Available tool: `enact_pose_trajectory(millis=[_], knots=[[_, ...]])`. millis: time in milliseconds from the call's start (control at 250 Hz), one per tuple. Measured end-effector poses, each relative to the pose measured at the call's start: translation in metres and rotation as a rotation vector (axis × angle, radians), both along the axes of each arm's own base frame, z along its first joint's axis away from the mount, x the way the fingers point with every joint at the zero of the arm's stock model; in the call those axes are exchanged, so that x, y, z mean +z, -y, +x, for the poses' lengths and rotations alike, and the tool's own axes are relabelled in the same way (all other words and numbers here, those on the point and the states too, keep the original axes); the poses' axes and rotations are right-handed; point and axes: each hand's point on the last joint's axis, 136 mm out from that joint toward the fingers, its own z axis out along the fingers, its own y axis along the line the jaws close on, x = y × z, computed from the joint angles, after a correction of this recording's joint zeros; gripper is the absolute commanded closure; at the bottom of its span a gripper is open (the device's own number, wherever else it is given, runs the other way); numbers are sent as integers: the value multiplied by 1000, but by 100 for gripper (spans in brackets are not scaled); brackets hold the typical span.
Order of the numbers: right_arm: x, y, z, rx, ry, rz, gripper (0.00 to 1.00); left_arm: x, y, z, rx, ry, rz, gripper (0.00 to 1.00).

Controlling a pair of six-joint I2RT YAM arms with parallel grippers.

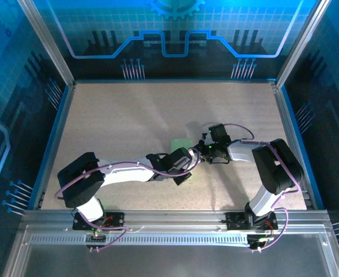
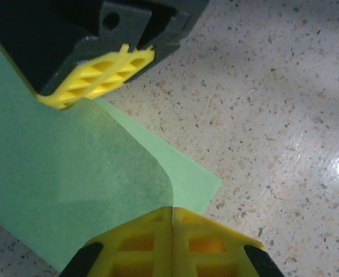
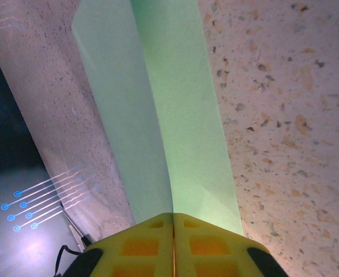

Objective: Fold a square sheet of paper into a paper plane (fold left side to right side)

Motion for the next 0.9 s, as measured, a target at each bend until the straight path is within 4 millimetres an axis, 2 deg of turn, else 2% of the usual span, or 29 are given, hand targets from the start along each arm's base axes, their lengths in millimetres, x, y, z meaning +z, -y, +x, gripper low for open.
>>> enact_pose_trajectory(millis=[96,232,404,495,583,695,899], knots=[[7,1,2,3,35,-7,68,5,1,-1,2,-11,-25,100],[34,7,7,4,133,-25,59,14,0,2,29,-58,-89,100],[71,30,10,-21,267,-77,56,25,-6,15,105,-158,-218,100],[78,41,2,-25,311,-108,57,25,-12,23,149,-229,-290,100],[74,47,-11,-11,320,-129,61,21,-20,26,195,-304,-350,100],[57,51,-31,16,295,-153,72,16,-28,28,241,-384,-405,100],[29,36,-63,108,249,-168,96,14,-31,24,265,-474,-476,100]])
